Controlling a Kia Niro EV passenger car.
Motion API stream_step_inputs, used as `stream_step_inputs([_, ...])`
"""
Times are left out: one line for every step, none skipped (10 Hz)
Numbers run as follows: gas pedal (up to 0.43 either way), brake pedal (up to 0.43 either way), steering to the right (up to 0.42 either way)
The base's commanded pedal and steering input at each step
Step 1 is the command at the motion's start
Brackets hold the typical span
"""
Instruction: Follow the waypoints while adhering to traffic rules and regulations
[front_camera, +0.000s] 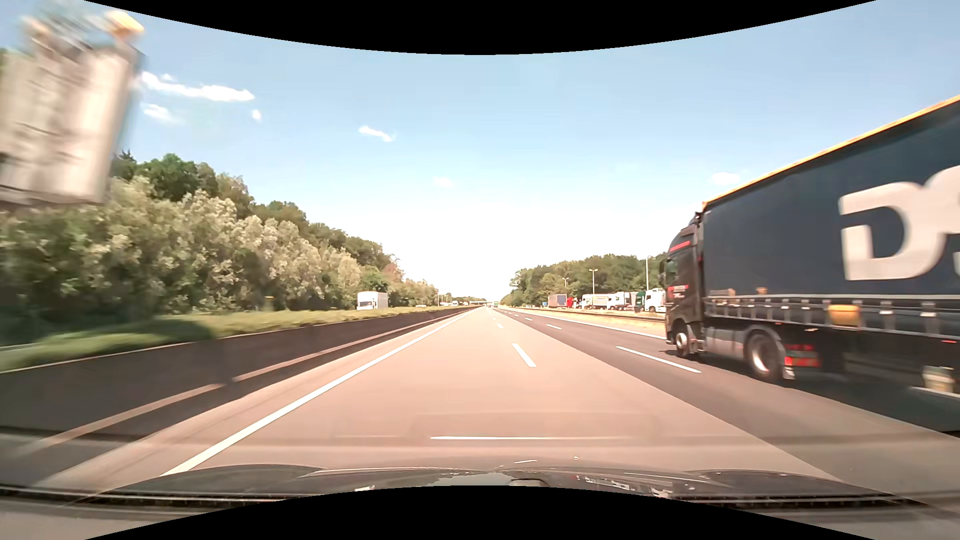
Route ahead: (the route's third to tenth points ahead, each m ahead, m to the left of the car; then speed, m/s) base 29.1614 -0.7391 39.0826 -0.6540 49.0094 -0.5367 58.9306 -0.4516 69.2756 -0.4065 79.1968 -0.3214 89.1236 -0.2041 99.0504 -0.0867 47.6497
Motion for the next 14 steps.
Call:
stream_step_inputs([0.591, 0.0, 0.001])
stream_step_inputs([0.591, 0.0, 0.0])
stream_step_inputs([0.591, 0.0, 0.0])
stream_step_inputs([0.591, 0.0, 0.0])
stream_step_inputs([0.591, 0.0, 0.0])
stream_step_inputs([0.591, 0.0, 0.0])
stream_step_inputs([0.591, 0.0, 0.0])
stream_step_inputs([0.591, 0.0, 0.0])
stream_step_inputs([0.591, 0.0, 0.0])
stream_step_inputs([0.591, 0.0, 0.0])
stream_step_inputs([0.591, 0.0, 0.0])
stream_step_inputs([0.591, 0.0, 0.0])
stream_step_inputs([0.591, 0.0, 0.0])
stream_step_inputs([0.591, 0.0, 0.0])
